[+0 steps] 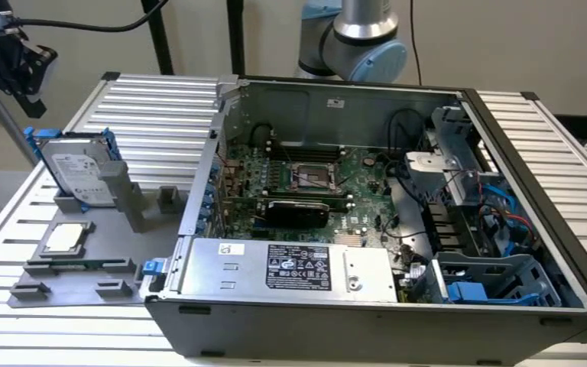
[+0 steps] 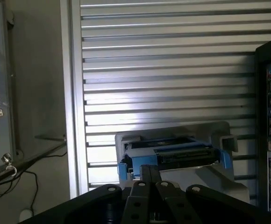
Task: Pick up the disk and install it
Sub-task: 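Reach for the disk, then pick up the disk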
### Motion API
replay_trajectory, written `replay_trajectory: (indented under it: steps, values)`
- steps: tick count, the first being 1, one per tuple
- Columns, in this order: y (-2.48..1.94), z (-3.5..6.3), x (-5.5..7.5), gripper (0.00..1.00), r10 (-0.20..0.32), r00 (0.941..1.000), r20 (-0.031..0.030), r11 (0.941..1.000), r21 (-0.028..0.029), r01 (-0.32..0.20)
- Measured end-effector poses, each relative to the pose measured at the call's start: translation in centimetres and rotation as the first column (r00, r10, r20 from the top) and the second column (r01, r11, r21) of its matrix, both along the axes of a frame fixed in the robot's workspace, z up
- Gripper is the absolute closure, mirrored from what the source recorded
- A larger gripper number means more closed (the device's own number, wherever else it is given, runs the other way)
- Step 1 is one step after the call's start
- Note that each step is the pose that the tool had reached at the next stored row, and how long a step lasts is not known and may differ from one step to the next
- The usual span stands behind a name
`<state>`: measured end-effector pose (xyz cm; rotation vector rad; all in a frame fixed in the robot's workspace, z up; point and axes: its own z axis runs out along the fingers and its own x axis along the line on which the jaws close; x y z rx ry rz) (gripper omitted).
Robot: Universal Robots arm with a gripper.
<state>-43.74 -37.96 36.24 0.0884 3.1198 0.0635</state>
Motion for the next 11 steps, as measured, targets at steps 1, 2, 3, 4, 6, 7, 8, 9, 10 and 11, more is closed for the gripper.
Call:
replay_trajectory:
  steps: [1,2,3,4,6,7,8,9,10,11]
  values:
    - [0.0,0.0,0.0,1.0,0.0,1.0,-0.0001,1.0,0.0,0.0]
    - [0.0,0.0,0.0,1.0,0.0,1.0,-0.0001,1.0,0.0,0.0]
    - [0.0,0.0,0.0,1.0,0.0,1.0,0.0,1.0,0.0,0.0]
    - [0.0,0.0,0.0,1.0,0.0,1.0,-0.0001,1.0,0.0,0.0]
    - [0.0,0.0,0.0,1.0,0.0,1.0,0.0,1.0,0.0,0.0]
    - [0.0,0.0,0.0,1.0,0.0,1.0,0.0,1.0,0.0,0.0]
    - [0.0,0.0,0.0,1.0,0.0,1.0,0.0,1.0,0.0,0.0]
    - [0.0,0.0,0.0,1.0,0.0,1.0,-0.0001,1.0,0.0,0.0]
    - [0.0,0.0,0.0,1.0,0.0,1.0,0.0,1.0,0.0,0.0]
    - [0.0,0.0,0.0,1.0,0.005,1.0,-0.0001,1.0,-0.0001,-0.005]
